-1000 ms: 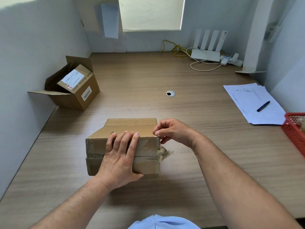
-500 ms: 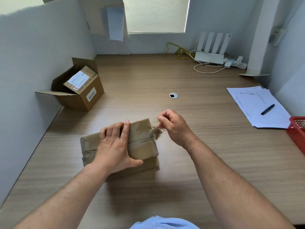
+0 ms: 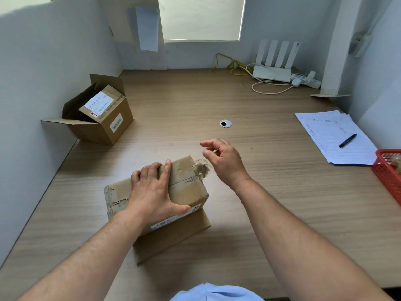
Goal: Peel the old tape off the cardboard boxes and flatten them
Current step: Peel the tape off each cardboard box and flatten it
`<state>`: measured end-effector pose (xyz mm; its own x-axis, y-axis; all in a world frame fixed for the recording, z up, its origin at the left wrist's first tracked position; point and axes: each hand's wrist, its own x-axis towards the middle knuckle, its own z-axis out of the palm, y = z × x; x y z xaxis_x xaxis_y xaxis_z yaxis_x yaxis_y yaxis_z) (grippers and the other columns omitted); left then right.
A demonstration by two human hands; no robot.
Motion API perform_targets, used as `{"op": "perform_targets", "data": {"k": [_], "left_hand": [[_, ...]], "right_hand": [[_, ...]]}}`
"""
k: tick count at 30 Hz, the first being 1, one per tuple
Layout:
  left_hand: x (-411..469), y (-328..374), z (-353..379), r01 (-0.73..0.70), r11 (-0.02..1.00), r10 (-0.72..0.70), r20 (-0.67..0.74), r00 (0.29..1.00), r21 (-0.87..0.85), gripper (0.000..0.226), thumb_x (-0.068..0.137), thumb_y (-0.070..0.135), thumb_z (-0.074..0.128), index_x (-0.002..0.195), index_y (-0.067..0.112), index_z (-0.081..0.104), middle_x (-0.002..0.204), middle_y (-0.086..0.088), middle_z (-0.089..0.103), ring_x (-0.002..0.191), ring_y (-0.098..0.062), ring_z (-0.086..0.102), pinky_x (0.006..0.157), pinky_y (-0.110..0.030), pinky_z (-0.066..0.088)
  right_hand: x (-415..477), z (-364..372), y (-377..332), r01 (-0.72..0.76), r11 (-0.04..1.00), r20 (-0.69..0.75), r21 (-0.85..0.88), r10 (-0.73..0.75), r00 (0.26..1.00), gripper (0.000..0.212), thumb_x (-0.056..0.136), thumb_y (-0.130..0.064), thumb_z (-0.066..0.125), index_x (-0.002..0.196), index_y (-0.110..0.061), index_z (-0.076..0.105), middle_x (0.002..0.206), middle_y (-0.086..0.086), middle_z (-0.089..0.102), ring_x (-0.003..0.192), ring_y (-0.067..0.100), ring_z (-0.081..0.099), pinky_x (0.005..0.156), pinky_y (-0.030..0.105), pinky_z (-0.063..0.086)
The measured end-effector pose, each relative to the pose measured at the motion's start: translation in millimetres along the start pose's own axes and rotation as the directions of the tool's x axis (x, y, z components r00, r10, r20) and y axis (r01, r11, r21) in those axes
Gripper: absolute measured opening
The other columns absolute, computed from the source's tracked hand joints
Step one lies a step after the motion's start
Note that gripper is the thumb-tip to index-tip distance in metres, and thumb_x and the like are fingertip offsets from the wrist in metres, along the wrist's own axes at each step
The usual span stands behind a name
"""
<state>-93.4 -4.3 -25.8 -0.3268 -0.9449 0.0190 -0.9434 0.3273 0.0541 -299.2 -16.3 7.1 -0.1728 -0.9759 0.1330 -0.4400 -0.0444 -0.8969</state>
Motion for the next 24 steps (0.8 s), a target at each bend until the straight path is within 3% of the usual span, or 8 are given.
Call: {"op": "perform_targets", "data": {"k": [5,8,11,16,18,20,22,24], "left_hand": [[-1.4,-2.9,-2.0,0.008,1.0,-0.008,0.02,1.0,-0.018,0.134,0.043,0.097,0.032,0.151,0.025,-0.003,0.144,-0.002,0.019,0.134,-0.021,0.014,0.112,-0.04,0.006],[-1.8,-0.6,-2.0,0.005,1.0,-0.005,0.027,1.0,-0.023,0.133,0.043,0.096,0.031,0.151,0.025,-0.004,0.143,-0.002,0.018,0.133,-0.021,0.014,0.112,-0.041,0.007],[-2.5,1.6,-2.0,0.008,1.0,-0.008,0.023,1.0,-0.026,0.133,0.043,0.095,0.031,0.151,0.024,-0.003,0.143,-0.002,0.019,0.133,-0.021,0.014,0.112,-0.041,0.007],[-5.2,0.5,-2.9,0.008,0.999,-0.007,0.018,1.0,-0.05,0.134,0.042,0.095,0.031,0.151,0.024,-0.001,0.144,-0.004,0.02,0.133,-0.022,0.014,0.112,-0.041,0.008],[-5.3,-1.2,-3.8,0.011,0.997,-0.009,0.019,1.0,-0.073,0.134,0.042,0.095,0.034,0.151,0.023,0.0,0.145,-0.005,0.021,0.134,-0.023,0.015,0.112,-0.042,0.007],[-6.0,-2.9,-4.7,0.002,0.996,0.0,0.025,1.0,-0.084,0.135,0.043,0.095,0.036,0.151,0.023,0.0,0.145,-0.005,0.02,0.134,-0.023,0.015,0.113,-0.042,0.007],[-6.8,-3.9,-4.9,-0.017,0.996,0.02,0.031,0.999,-0.091,0.135,0.043,0.094,0.037,0.151,0.023,0.0,0.144,-0.004,0.02,0.134,-0.022,0.015,0.113,-0.041,0.006],[-7.8,-4.1,-4.6,-0.036,0.994,0.039,0.024,0.999,-0.099,0.135,0.042,0.094,0.037,0.151,0.023,0.001,0.144,-0.004,0.02,0.133,-0.022,0.015,0.112,-0.041,0.006]], "right_hand": [[3.9,10.0,-3.1,-0.186,0.982,0.132,0.015,0.183,0.974,0.012,0.087,-0.015,0.061,0.077,-0.014,0.066,0.068,-0.002,0.066,0.06,0.009,0.058,0.061,0.029,0.048],[3.6,15.2,-5.2,-0.208,0.955,0.103,-0.212,0.233,0.967,0.014,0.081,-0.028,0.067,0.076,-0.015,0.063,0.079,0.0,0.068,0.075,0.019,0.063,0.071,0.037,0.054],[-0.6,21.5,-7.1,-0.204,0.862,0.06,-0.465,0.261,0.964,0.023,0.078,-0.044,0.065,0.074,-0.025,0.053,0.087,-0.004,0.065,0.084,0.018,0.059,0.07,0.032,0.046],[-5.0,28.9,-4.8,-0.159,0.839,0.012,-0.52,0.193,0.981,0.013,0.089,-0.027,0.056,0.078,-0.02,0.053,0.092,0.003,0.065,0.084,0.023,0.056,0.068,0.029,0.04],[-8.8,29.6,0.7,-0.224,0.902,-0.032,-0.369,0.229,0.973,0.015,0.091,-0.019,0.055,0.077,-0.014,0.053,0.09,0.01,0.066,0.08,0.028,0.061,0.07,0.035,0.05],[-17.3,28.5,7.0,-0.38,0.925,-0.044,-0.015,0.379,0.924,0.018,0.091,-0.008,0.053,0.073,-0.007,0.054,0.085,0.018,0.064,0.073,0.031,0.063,0.066,0.041,0.058],[-26.8,26.3,11.0,-0.492,0.817,0.02,0.301,0.511,0.86,0.017,0.092,-0.002,0.051,0.075,-0.002,0.054,0.077,0.018,0.061,0.064,0.026,0.062,0.056,0.034,0.059],[-34.1,23.1,13.5,-0.517,0.746,0.051,0.419,0.55,0.834,0.017,0.092,0.001,0.05,0.076,0.0,0.054,0.072,0.015,0.059,0.061,0.022,0.061,0.053,0.03,0.058]]}}
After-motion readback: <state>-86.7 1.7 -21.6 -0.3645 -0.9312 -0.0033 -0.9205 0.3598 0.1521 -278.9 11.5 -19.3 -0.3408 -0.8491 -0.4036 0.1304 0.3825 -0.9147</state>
